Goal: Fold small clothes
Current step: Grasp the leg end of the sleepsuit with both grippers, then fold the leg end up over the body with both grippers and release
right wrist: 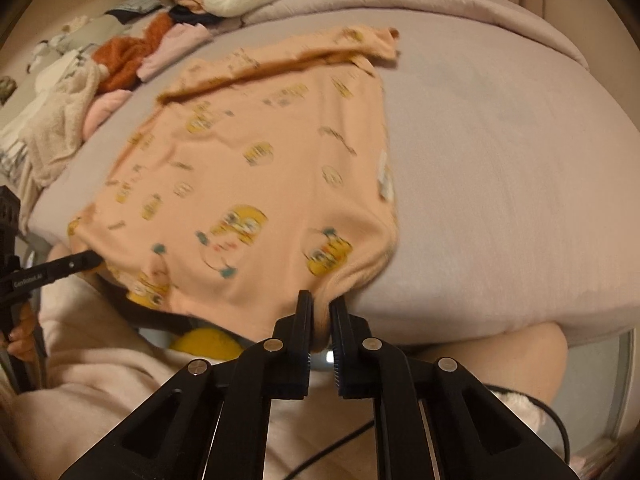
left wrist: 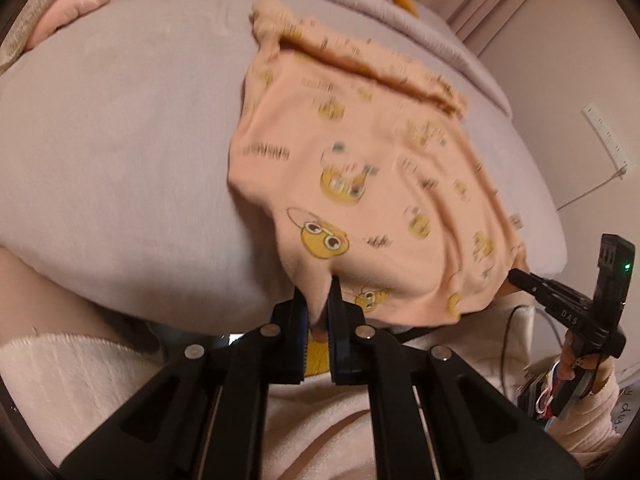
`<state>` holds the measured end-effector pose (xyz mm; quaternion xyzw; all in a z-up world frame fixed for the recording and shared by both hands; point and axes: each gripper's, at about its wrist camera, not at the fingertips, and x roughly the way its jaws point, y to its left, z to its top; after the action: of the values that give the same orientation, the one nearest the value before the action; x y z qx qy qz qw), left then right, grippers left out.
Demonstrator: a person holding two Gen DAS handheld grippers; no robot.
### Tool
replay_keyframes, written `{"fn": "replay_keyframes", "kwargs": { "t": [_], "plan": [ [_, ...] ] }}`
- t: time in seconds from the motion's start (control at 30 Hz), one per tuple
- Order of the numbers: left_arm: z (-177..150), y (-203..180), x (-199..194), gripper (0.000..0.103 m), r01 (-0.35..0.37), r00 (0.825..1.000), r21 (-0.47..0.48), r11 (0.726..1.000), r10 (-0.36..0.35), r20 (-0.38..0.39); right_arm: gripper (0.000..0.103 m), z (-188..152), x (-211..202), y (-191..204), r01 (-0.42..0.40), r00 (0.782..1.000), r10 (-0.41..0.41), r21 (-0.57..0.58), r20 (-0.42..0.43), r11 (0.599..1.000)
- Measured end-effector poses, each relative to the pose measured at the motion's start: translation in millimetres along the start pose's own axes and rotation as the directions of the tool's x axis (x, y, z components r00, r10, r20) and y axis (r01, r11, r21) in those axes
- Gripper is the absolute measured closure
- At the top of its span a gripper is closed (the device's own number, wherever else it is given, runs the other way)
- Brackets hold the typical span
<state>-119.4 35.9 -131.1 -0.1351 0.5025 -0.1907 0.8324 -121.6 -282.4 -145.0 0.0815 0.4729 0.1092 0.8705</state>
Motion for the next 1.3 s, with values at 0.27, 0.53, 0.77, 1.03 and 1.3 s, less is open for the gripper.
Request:
{"fn": "replay_keyframes", "kwargs": {
  "t": [0.27, 0.53, 0.77, 1.03, 1.3],
  "plan": [
    [29.3, -6.0, 0.8, 0.096, 0.021, 0.999, 0.006, 1.000, -0.021, 0.044, 0.092, 41.5, -13.3, 2.7, -0.026, 0.995, 0.029, -0.037, 0.094, 0.999],
    [66.5, -8.1, 3.3, 0.096, -0.010, 0.997, 0.012, 1.000, 0.009, 0.078, 0.092, 80.8, -11.5, 2.7, -0.035, 0.988, 0.040, -0.039, 0.151, 0.999],
    [101.0, -2.2, 18.0, 0.096, -0.063, 0.996, -0.005, 0.998, 0.063, 0.068, 0.092, 111.7, 6.7, -9.2, -0.034, 0.987, 0.030, 0.026, 0.155, 0.999],
    [126.3, 15.2, 47.5, 0.095, -0.082, 0.997, -0.046, 0.996, 0.083, 0.002, 0.093, 134.5, 42.6, -23.8, 0.011, 0.997, -0.018, 0.084, 0.081, 0.996],
    [142.7, 24.7, 46.9, 0.091, -0.089, 0.996, -0.088, 0.992, 0.087, -0.024, 0.092, 134.9, 63.0, -35.1, 0.044, 0.999, -0.047, 0.118, 0.024, 0.992]
  ]
}}
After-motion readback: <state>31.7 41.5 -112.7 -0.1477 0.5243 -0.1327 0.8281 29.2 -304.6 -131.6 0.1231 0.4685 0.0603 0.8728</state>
